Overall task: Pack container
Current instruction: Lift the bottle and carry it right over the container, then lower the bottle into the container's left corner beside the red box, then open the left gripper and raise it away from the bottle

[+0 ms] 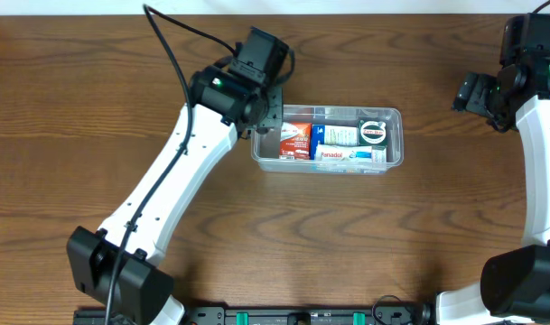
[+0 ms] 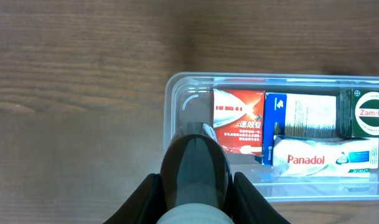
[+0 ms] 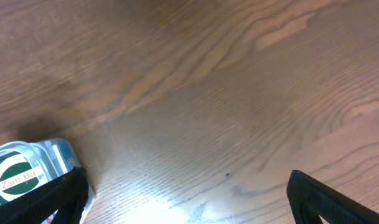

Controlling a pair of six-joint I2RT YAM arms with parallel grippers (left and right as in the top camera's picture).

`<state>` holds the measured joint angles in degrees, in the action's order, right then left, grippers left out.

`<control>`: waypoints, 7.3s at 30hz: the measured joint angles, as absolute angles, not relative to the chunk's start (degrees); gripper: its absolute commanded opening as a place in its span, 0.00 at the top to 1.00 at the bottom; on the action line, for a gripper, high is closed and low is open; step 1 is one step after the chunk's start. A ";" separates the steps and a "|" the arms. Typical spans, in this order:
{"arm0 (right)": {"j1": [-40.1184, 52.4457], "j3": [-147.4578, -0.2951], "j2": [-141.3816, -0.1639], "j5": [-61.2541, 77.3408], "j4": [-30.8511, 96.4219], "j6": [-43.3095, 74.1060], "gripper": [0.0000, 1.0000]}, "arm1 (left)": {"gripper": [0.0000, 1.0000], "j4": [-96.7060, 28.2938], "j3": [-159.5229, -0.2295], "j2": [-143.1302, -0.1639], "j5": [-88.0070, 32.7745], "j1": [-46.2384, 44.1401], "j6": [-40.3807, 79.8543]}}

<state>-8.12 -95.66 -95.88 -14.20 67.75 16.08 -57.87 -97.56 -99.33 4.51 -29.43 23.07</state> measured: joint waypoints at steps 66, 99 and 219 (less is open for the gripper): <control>-8.12 -95.66 -95.88 -14.17 67.75 16.08 0.01 | 0.85 -41.91 -79.72 -99.77 9.63 -35.38 28.73; -8.12 -95.66 -95.88 -14.17 67.72 16.05 0.01 | 0.85 -35.99 -79.72 -106.54 13.50 -31.51 30.00; -8.12 -95.66 -95.88 -14.20 67.72 16.05 0.01 | 0.34 -35.14 -78.48 -90.72 22.52 -27.99 21.96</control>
